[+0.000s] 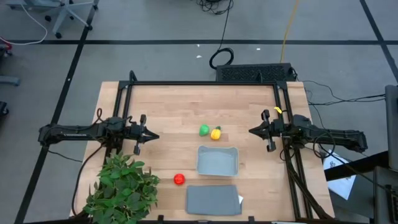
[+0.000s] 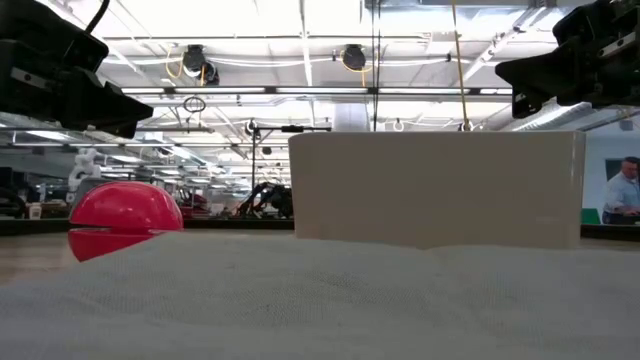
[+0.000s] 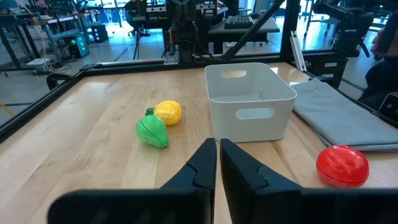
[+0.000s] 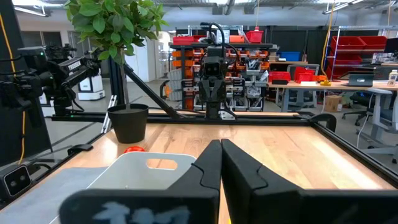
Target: Pick and placing Produce into tupperware
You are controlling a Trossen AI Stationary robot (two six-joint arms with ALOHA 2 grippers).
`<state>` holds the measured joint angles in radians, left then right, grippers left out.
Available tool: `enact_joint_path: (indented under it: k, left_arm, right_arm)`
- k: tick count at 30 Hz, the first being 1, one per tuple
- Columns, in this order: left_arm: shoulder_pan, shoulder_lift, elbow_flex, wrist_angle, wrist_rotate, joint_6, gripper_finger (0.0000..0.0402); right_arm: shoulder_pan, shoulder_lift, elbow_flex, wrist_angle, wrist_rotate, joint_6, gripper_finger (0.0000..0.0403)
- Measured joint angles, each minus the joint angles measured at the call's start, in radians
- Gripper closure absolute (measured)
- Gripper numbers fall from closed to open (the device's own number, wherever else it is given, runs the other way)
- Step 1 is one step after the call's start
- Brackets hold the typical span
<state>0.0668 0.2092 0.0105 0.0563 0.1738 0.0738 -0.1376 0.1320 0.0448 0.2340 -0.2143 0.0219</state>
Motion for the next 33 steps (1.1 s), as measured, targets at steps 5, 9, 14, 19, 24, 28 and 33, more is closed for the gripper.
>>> enact_joint_path:
  k: [5, 9, 14, 19, 24, 28, 33]
  left_arm:
    - [0.000, 0.000, 0.000, 0.000, 0.000, 0.000, 0.0376]
    - [0.000, 0.000, 0.000, 0.000, 0.000, 0.000, 0.0376]
    - [0.000, 0.000, 0.000, 0.000, 0.000, 0.000, 0.0376]
    - [0.000, 0.000, 0.000, 0.000, 0.000, 0.000, 0.0376]
    - [0.000, 0.000, 0.000, 0.000, 0.000, 0.000, 0.0376]
    - [0.000, 0.000, 0.000, 0.000, 0.000, 0.000, 0.0376]
    - [0.000, 0.000, 0.000, 0.000, 0.000, 0.000, 0.0376]
  right_arm:
    - [0.000, 0.000, 0.000, 0.000, 0.000, 0.000, 0.0403]
    - [0.000, 0.000, 0.000, 0.000, 0.000, 0.000, 0.0403]
    - [0.000, 0.000, 0.000, 0.000, 0.000, 0.000, 0.0403]
    - [0.000, 0.000, 0.000, 0.000, 0.000, 0.000, 0.0403]
    - [0.000, 0.000, 0.000, 0.000, 0.000, 0.000, 0.0403]
    - [0.000, 0.000, 0.000, 0.000, 0.000, 0.000, 0.0403]
    - [0.000, 0.000, 0.000, 0.000, 0.000, 0.043, 0.0403]
